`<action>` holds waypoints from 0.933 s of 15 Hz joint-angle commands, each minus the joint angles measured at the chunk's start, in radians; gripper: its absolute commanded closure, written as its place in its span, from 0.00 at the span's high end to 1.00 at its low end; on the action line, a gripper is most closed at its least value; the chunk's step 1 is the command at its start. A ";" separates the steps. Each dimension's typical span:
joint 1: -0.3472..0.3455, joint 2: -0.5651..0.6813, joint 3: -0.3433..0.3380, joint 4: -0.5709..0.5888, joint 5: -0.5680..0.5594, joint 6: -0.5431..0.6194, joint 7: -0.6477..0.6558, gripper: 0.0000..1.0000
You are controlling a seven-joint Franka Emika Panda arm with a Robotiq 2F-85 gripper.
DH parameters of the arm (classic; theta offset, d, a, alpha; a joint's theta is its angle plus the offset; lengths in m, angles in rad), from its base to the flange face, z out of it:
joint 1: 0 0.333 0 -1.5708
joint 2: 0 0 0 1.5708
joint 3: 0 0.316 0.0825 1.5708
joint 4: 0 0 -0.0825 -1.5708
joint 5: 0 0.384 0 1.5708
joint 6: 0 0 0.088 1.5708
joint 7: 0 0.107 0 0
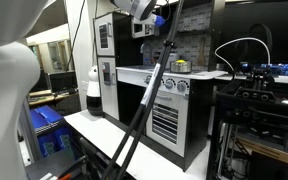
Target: Open the door of the cabinet on the top of the sink
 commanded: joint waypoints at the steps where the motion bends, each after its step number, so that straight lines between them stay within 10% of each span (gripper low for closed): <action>1: -0.032 0.022 0.042 -0.075 0.011 0.026 0.046 1.00; 14: -0.218 -0.028 0.216 -0.208 0.036 -0.042 0.086 1.00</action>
